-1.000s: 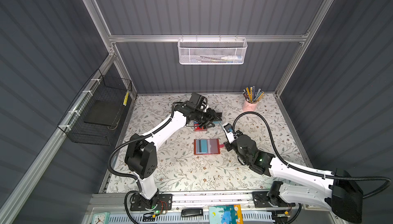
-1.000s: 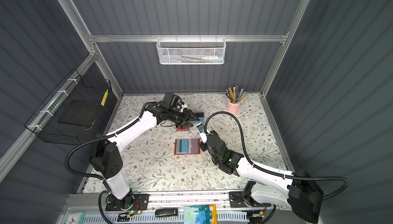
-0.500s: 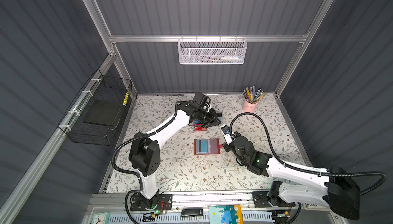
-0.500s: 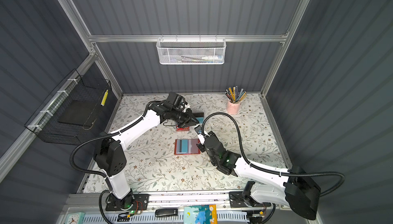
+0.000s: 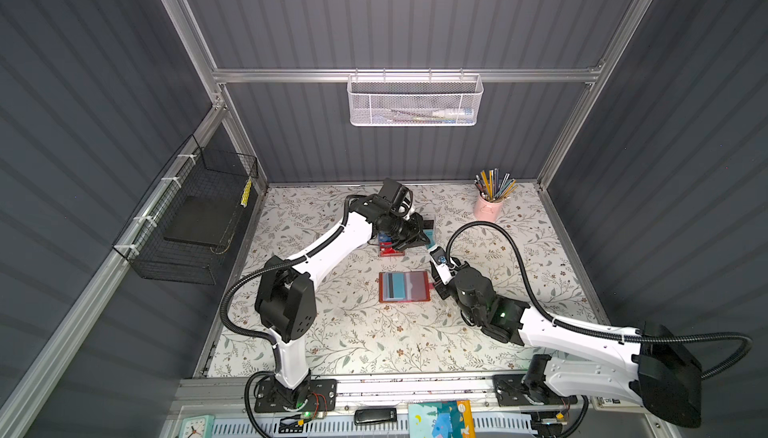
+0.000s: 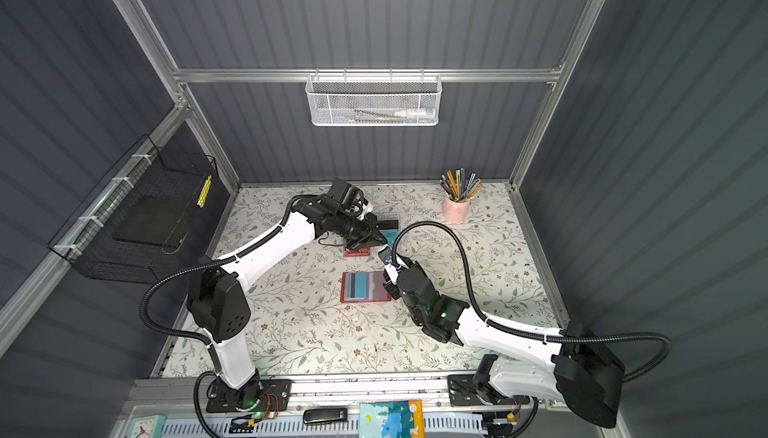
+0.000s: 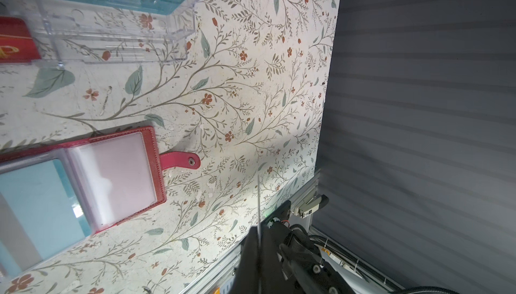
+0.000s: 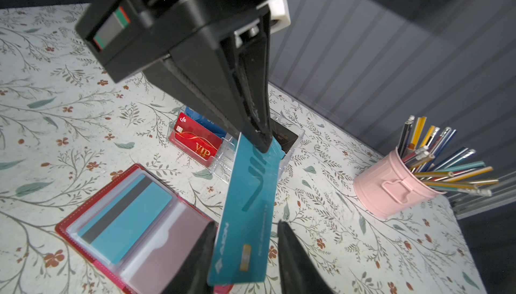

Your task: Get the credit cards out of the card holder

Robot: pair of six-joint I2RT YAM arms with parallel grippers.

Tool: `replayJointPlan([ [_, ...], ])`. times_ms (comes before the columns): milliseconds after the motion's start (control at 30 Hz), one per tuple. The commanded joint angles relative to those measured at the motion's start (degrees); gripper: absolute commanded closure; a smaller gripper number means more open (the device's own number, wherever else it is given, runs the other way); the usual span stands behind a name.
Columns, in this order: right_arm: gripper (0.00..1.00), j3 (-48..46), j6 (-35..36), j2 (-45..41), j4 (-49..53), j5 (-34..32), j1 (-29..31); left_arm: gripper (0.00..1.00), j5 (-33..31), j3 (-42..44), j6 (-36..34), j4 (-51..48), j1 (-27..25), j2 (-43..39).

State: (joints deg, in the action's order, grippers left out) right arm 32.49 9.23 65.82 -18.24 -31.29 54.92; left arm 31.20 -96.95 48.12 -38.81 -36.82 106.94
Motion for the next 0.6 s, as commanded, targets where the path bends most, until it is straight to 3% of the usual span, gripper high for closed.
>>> replayJointPlan([
  [0, 0.51, 0.19, -2.91, -2.65, 2.04, -0.68, 0.32, 1.0, -1.47, -3.01, -4.94, -4.59, -0.27, 1.93],
  [233, 0.01, -1.3, -10.43, -10.4, 10.44, -6.49, 0.03, 1.0, -9.72, -12.28, -17.24, -16.33, -0.1, 6.91],
  [433, 0.01, -1.85, -18.1, -15.52, 18.82, -9.96, -2.16, 1.0, -20.07, -22.58, -30.08, -27.51, -0.56, 12.06],
  [567, 0.01, -0.83, -24.52, -17.77, 26.15, -6.71, -6.77, 1.0, -33.47, -30.96, -41.6, -34.0, -3.75, 16.1],
])
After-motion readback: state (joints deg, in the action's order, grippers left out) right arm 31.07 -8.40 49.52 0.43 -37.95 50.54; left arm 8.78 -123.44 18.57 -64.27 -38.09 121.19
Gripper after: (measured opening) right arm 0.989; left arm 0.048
